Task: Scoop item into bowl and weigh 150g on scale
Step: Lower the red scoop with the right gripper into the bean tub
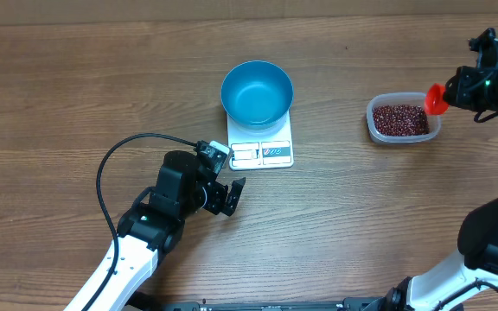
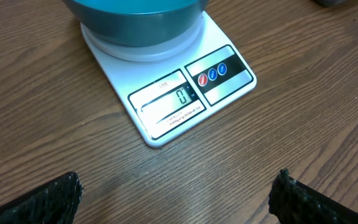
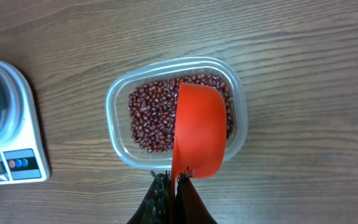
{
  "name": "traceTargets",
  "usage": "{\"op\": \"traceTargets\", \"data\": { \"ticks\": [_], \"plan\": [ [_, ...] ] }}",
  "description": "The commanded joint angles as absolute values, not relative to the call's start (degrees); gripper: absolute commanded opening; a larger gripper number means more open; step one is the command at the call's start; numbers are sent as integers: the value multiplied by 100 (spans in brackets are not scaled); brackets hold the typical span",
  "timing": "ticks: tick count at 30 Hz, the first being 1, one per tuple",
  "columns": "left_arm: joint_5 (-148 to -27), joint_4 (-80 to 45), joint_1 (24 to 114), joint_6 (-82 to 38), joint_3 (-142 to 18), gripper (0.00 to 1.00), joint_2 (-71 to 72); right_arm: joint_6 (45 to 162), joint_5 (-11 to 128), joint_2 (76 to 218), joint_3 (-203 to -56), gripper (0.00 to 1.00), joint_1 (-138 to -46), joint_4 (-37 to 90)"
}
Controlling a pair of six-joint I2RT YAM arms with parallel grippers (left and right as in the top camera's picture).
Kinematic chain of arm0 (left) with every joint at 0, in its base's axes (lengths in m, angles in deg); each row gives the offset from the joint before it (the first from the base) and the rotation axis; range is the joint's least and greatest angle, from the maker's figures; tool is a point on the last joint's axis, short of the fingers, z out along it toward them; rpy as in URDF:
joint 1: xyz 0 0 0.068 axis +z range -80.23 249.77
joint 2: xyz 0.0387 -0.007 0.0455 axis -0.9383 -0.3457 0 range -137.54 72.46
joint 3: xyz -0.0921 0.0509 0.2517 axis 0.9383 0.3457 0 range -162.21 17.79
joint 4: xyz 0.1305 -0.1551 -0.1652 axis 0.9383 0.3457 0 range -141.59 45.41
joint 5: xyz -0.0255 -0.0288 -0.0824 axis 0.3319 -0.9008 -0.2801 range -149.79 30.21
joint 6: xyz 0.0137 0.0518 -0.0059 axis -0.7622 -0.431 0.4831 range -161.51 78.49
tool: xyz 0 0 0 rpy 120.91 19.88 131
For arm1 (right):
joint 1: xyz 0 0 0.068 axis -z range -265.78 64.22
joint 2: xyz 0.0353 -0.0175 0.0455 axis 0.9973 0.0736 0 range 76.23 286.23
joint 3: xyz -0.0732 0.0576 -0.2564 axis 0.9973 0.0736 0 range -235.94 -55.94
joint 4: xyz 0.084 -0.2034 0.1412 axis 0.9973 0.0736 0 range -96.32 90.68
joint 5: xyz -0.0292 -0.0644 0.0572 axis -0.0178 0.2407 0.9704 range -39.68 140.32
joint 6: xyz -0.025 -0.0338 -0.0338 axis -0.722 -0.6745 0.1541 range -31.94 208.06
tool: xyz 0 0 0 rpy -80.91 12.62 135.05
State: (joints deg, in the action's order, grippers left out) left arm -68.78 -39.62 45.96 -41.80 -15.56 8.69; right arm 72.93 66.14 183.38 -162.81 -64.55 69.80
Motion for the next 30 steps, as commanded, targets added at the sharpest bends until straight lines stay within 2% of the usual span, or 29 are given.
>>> {"op": "traceTargets", "data": {
  "ticks": [1, 30],
  "plan": [
    [-6948, -3984, 4574, -4128, -1580, 100, 880, 7039, 6688, 18495, -16277, 4, -6472, 6921],
    [-6948, -3984, 4574, -4128, -1580, 100, 880, 6574, 6688, 19485, -16277, 4, -6494, 6829]
  ]
}}
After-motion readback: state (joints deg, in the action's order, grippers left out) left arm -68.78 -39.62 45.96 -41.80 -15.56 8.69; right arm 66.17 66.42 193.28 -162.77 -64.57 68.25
